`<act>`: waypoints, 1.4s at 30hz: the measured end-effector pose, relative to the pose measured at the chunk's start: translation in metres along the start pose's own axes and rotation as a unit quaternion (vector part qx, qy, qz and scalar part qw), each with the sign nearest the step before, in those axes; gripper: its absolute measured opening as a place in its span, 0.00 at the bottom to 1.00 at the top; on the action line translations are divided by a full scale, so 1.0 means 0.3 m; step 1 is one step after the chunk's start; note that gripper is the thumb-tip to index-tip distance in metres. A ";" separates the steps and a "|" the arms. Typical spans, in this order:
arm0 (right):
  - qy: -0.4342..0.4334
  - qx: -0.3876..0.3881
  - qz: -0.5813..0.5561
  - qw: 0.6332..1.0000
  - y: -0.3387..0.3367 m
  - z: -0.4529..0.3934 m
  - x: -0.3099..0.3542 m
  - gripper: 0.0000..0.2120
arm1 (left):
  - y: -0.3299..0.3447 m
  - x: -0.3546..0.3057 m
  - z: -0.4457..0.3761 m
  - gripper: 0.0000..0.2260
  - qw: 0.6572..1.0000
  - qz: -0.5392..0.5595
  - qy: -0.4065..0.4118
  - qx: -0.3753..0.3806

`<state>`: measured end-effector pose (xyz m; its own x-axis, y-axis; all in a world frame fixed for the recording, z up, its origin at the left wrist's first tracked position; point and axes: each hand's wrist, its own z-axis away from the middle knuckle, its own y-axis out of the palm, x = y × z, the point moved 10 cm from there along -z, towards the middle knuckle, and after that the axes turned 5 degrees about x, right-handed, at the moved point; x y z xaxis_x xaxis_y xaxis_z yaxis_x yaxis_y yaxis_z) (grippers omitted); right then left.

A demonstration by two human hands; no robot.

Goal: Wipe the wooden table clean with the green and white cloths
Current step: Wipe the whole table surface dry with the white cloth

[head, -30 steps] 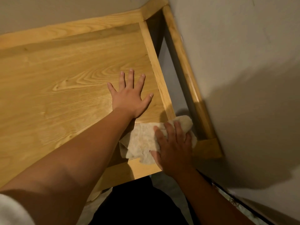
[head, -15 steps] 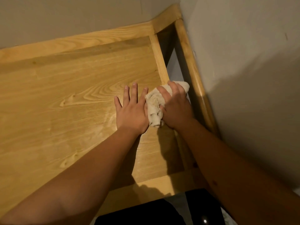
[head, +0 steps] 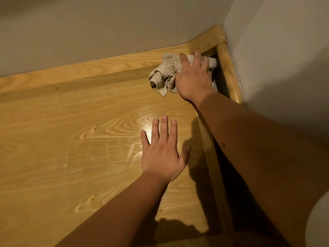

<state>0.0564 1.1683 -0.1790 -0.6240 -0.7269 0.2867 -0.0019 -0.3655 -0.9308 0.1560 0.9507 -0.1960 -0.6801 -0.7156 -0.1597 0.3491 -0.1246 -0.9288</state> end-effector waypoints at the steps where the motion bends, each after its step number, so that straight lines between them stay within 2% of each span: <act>1: 0.005 0.001 0.003 1.000 -0.001 -0.011 0.001 0.30 | 0.001 0.001 0.000 0.36 1.000 -0.001 0.001 0.001; 5: 0.034 0.011 -0.012 0.999 0.003 -0.037 0.002 0.29 | 0.000 0.001 0.001 0.36 1.000 0.007 0.006 -0.006; 9: 0.025 0.039 -0.033 0.998 0.012 -0.014 0.003 0.28 | 0.002 0.003 -0.009 0.36 1.000 0.011 0.008 -0.008; 14: 0.008 0.033 -0.013 0.999 0.063 0.183 -0.034 0.31 | -0.018 -0.001 -0.008 0.40 0.999 0.032 0.018 -0.017; 16: 0.006 0.043 -0.001 0.999 0.082 0.307 -0.044 0.31 | -0.066 0.011 0.025 0.40 0.994 0.097 0.016 -0.046; 19: -0.013 0.058 0.013 0.998 0.116 0.516 -0.048 0.31 | -0.119 0.100 0.152 0.39 0.962 0.250 -0.014 -0.108; 22: -0.034 0.061 0.035 0.997 0.165 0.724 -0.024 0.30 | -0.076 0.204 0.317 0.39 0.948 0.301 -0.056 -0.089; 26: -0.057 0.084 0.052 0.993 0.249 0.979 0.066 0.31 | -0.031 0.284 0.493 0.36 0.940 0.328 -0.069 -0.056; 31: -0.067 0.160 0.046 0.984 0.354 1.295 0.210 0.35 | -0.014 0.319 0.643 0.33 0.951 0.299 -0.079 -0.023; 35: -0.130 0.209 0.054 0.968 0.362 1.435 0.250 0.40 | 0.031 0.366 0.728 0.30 0.967 0.231 -0.096 0.042; 37: -0.146 0.185 0.009 0.972 0.297 1.417 0.225 0.36 | 0.038 0.382 0.746 0.31 0.969 0.210 -0.107 0.074; 39: -0.121 0.138 -0.042 0.982 0.216 1.350 0.170 0.30 | 0.002 0.380 0.739 0.34 0.980 0.153 -0.108 0.065; 40: -0.103 0.123 -0.038 0.986 0.188 1.316 0.140 0.29 | -0.018 0.361 0.725 0.35 0.984 0.138 -0.092 0.059; 42: -0.077 0.141 0.014 0.987 0.183 1.268 0.095 0.28 | -0.027 0.300 0.694 0.35 0.983 0.150 -0.047 0.090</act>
<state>0.3356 0.9064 -0.1356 -0.4942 -0.8111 0.3129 0.2447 -0.4752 -0.8452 0.2262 0.7444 -0.1334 -0.4696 -0.7975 -0.3787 0.6389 -0.0109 -0.7692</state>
